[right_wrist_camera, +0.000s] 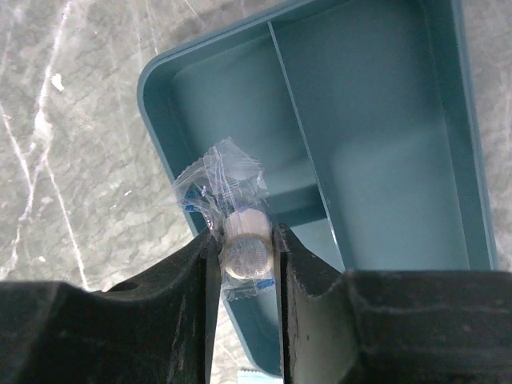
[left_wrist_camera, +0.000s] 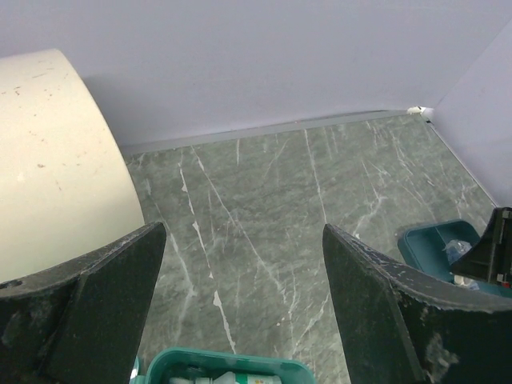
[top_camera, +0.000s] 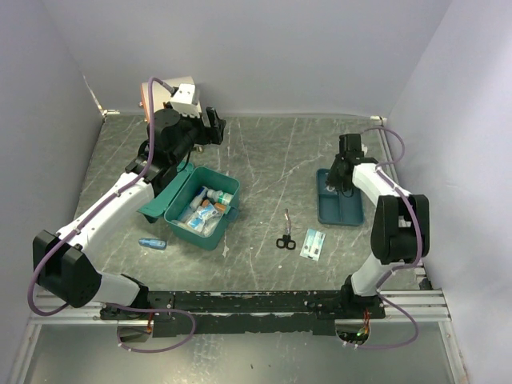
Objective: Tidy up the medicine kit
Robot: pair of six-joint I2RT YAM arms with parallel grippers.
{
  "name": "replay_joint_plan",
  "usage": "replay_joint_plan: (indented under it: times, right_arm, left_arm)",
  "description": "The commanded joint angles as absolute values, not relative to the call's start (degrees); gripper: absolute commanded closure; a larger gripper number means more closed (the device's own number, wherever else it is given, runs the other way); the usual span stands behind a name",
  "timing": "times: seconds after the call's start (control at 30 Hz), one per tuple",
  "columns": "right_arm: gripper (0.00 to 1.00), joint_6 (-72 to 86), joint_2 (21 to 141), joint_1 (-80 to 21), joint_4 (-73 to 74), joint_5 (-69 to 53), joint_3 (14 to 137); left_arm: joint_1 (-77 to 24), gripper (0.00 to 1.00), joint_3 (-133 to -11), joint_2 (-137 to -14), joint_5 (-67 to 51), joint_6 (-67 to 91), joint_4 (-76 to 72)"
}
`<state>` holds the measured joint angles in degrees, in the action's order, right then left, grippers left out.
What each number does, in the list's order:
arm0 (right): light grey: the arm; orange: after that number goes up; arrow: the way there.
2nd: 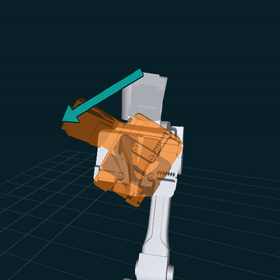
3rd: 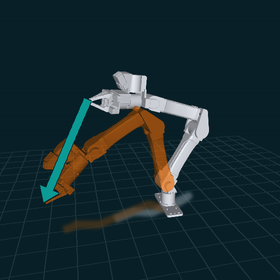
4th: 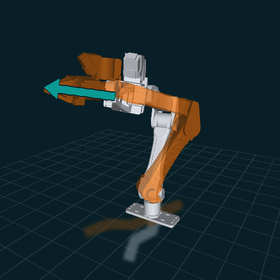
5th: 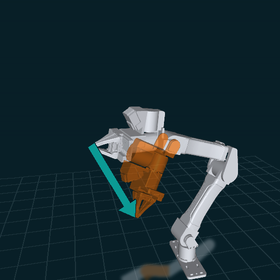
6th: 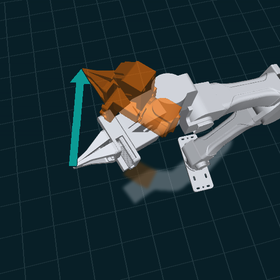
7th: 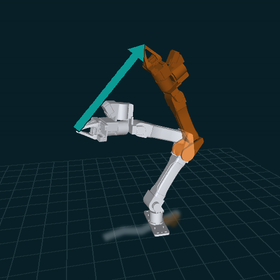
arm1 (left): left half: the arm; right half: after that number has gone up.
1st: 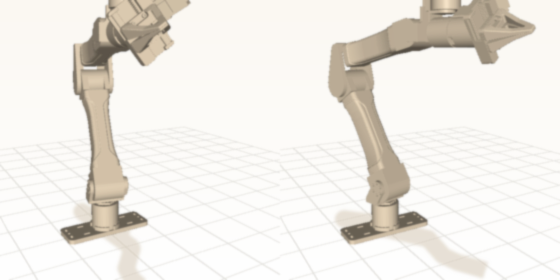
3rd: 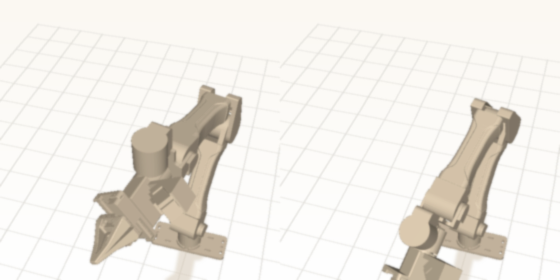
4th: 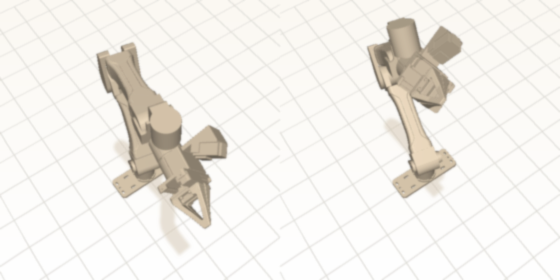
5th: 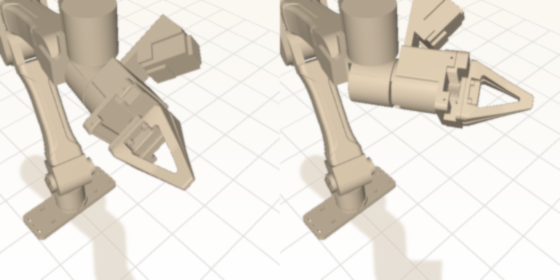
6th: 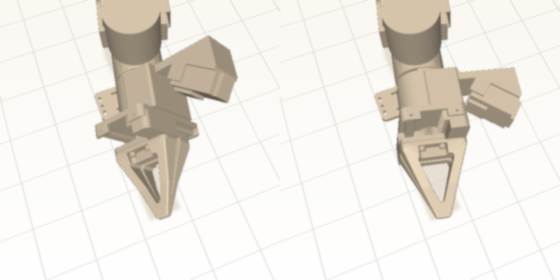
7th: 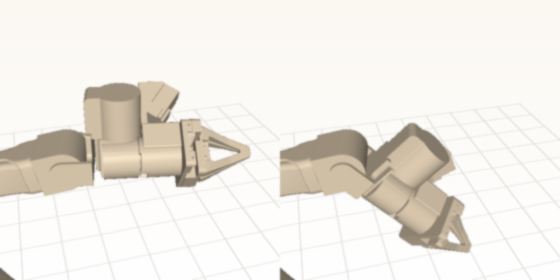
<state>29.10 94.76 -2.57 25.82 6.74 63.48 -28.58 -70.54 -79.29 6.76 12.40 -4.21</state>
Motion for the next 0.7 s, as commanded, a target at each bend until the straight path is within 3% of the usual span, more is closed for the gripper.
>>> replay_joint_plan:
  times: [0.0, 0.67]
  right_arm:
    - [0.71, 24.21, 99.26, -1.85, 24.25, 4.64, 67.47]
    - [0.64, 15.72, 109.60, -1.86, 34.86, 2.38, 76.18]
  left_arm:
    - [-28.21, 0.10, -71.90, -78.80, 6.46, 12.32, -4.07]
    - [-28.18, 0.10, -74.20, -80.94, 5.85, 12.29, -2.64]
